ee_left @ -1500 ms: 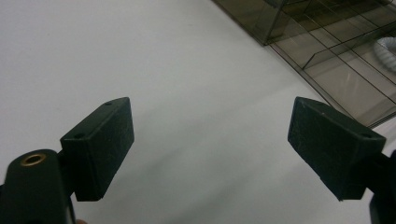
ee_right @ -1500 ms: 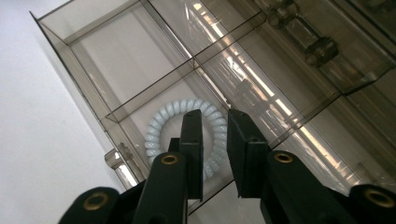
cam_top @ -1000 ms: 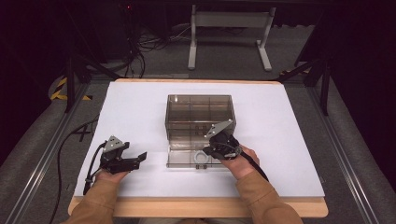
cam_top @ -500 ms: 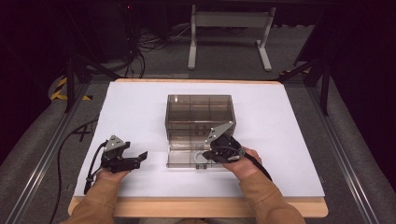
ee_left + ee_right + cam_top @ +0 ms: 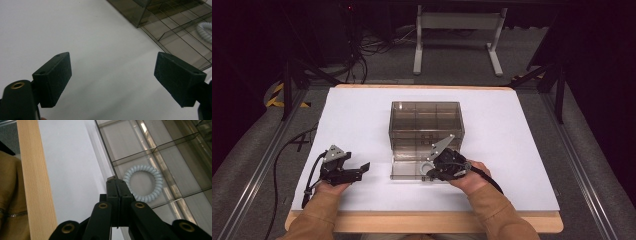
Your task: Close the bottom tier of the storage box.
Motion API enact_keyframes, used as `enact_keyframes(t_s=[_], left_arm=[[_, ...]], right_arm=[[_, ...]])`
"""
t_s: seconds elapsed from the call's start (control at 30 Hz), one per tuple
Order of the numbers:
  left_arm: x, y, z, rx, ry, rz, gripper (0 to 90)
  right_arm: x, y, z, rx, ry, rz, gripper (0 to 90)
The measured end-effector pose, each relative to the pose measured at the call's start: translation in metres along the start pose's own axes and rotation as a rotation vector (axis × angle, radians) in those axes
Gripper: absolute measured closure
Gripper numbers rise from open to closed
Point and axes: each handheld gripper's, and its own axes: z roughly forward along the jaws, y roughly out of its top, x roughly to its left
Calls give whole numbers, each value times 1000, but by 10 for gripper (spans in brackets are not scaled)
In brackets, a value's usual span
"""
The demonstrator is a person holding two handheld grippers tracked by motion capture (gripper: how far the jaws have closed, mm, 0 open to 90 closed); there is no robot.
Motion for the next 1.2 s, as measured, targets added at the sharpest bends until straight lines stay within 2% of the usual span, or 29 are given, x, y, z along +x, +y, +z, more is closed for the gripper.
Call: enact_keyframes(t_s=[0.23, 0.33, 0.37, 0.47, 0.57, 0.63, 0.97, 1.2], left_arm=[[0, 0, 0, -1, 1, 0, 152], [-1, 0, 0, -1, 1, 1, 153], [-1, 0, 0, 0, 1, 0, 153], [0, 0, 0, 3, 3, 2, 153], [0, 0, 0, 2, 3, 1, 153], [0, 0, 0, 4, 3, 1, 153], [-1, 0, 0, 4, 2, 1, 153], [-1, 0, 0, 5, 2, 2, 153]], right_arm=[[3, 0, 7, 41, 23, -28, 900], [4, 0, 7, 54, 30, -23, 900], [3, 0, 8, 56, 33, -40, 900], [4, 0, 11, 74, 40, -40, 900], [7, 0, 13, 105, 48, -17, 900], [7, 0, 16, 122, 55, -30, 900], [11, 1, 28, 183, 44, -47, 900], [9, 1, 33, 191, 19, -49, 900]])
